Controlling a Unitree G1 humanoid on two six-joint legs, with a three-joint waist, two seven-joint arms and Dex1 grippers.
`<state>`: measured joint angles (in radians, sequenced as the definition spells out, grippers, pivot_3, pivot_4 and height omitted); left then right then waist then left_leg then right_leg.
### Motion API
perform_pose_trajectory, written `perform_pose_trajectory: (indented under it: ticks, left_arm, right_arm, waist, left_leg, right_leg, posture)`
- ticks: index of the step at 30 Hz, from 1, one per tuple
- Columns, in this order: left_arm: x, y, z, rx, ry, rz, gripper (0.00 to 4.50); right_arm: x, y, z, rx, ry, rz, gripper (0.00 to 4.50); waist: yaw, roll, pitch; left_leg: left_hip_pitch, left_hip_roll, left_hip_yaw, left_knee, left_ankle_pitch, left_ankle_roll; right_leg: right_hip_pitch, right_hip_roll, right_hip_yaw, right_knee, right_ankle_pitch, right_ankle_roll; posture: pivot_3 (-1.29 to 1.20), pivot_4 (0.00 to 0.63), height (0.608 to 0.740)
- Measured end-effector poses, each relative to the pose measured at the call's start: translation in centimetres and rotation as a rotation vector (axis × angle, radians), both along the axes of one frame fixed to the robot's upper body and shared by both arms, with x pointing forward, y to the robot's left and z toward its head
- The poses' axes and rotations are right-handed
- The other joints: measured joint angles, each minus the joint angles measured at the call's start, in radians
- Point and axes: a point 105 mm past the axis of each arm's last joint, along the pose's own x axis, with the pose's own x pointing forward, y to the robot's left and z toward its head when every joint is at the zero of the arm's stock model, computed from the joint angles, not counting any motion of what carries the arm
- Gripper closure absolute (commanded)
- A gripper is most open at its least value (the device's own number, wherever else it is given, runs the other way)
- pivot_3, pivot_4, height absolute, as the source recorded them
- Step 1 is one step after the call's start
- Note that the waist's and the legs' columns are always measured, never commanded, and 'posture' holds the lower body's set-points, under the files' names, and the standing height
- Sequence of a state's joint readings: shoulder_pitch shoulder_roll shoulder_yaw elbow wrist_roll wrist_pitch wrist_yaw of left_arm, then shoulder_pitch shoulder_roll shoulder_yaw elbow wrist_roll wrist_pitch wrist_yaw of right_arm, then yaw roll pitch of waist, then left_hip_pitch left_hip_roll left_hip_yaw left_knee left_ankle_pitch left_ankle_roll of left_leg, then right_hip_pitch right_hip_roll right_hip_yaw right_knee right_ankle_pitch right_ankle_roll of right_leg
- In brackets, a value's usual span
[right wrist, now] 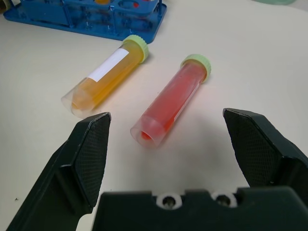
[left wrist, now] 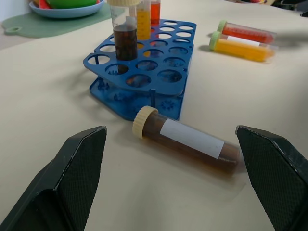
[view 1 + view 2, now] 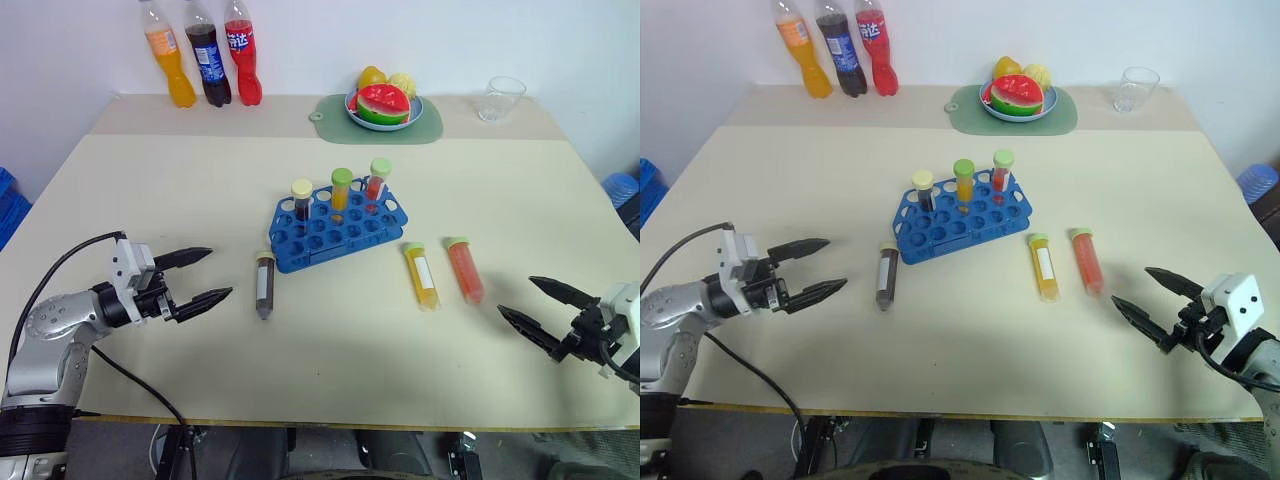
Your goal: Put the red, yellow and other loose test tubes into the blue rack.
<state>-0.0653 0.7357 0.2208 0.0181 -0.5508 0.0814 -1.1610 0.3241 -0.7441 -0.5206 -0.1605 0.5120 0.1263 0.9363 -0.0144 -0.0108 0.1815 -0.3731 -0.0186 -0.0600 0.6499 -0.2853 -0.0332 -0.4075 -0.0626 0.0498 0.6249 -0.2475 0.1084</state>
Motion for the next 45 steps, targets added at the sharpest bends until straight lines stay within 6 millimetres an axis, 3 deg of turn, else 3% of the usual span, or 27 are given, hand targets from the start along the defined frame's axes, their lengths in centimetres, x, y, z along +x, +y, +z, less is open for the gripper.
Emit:
perform_pose_trajectory:
  ticks: [7, 17, 22, 27, 31, 36, 43, 45]
  left_arm:
    - [0.6, -0.4, 0.8, -0.017, -0.017, -0.008, 0.08]
    - [0.1, -1.9, 2.2, -0.067, -0.042, -0.148, 0.08]
    - [-0.3, -3.5, 1.9, -0.059, -0.042, -0.228, 0.08]
    - [-0.6, -4.1, 1.7, -0.068, -0.033, -0.251, 0.08]
    - [-0.7, -4.2, 1.5, -0.069, -0.026, -0.259, 0.08]
    - [-1.2, -4.4, 1.3, -0.068, -0.022, -0.257, 0.08]
    - [-1.7, -4.4, 0.7, -0.074, 0.011, -0.239, 0.08]
    - [-1.8, -4.4, 0.8, -0.081, 0.014, -0.237, 0.08]
  right_arm:
    - [0.1, -0.2, -0.1, -0.013, -0.004, -0.014, 0.35]
    - [2.5, 0.0, 1.9, 0.017, -0.067, -0.074, 0.35]
    - [5.4, 0.2, 1.8, -0.006, 0.146, -0.291, 0.35]
    - [8.1, 2.9, 4.1, 0.098, 0.286, -0.273, 0.35]
    - [9.6, 3.3, 4.4, 0.117, 0.42, -0.323, 0.35]
    - [10.0, 4.0, 3.8, 0.124, 0.574, -0.328, 0.35]
    - [10.3, 4.0, 0.5, 0.056, 0.73, -0.348, 0.35]
    - [10.8, 3.9, 0.4, 0.041, 0.731, -0.349, 0.35]
  waist:
    - [0.001, 0.0, 0.0]
    - [0.0, 0.0, 0.0]
    - [-0.005, 0.001, 0.0]
    - [-0.002, 0.001, 0.0]
    - [0.004, 0.0, 0.0]
    - [0.0, 0.0, 0.0]
    - [-0.004, 0.001, 0.0]
    - [-0.006, 0.001, 0.0]
  left_leg:
    - [0.0, 0.0, 0.0, 0.0, 0.0, 0.0]
    - [0.0, 0.0, 0.0, 0.0, 0.0, 0.0]
    - [0.0, 0.0, 0.0, 0.001, 0.0, 0.0]
    - [-0.001, 0.0, -0.001, 0.0, 0.0, 0.0]
    - [-0.003, -0.001, -0.001, 0.0, 0.0, 0.0]
    - [-0.004, -0.001, -0.001, -0.001, -0.001, 0.002]
    - [-0.003, -0.001, 0.0, 0.0, -0.001, 0.002]
    - [-0.003, -0.001, 0.0, 0.0, -0.001, 0.002]
  right_leg:
    - [0.0, 0.0, 0.0, 0.0, 0.0, 0.0]
    - [0.0, 0.0, 0.0, 0.0, 0.0, 0.001]
    - [-0.001, -0.001, 0.001, 0.002, 0.0, -0.001]
    - [-0.002, 0.0, 0.0, 0.002, 0.0, -0.001]
    - [-0.004, -0.001, 0.0, 0.001, 0.0, 0.0]
    - [-0.004, -0.001, 0.0, -0.001, 0.001, 0.002]
    - [-0.004, -0.001, 0.0, 0.0, 0.002, 0.002]
    - [-0.003, -0.001, 0.0, 0.0, 0.002, 0.002]
  posture:
    - [0.0, 0.15, 0.74]
    - [0.0, 0.15, 0.74]
    - [0.0, 0.15, 0.74]
    - [0.0, 0.15, 0.74]
    - [0.0, 0.15, 0.74]
    - [0.0, 0.15, 0.74]
    - [0.0, 0.15, 0.74]
    - [0.0, 0.15, 0.74]
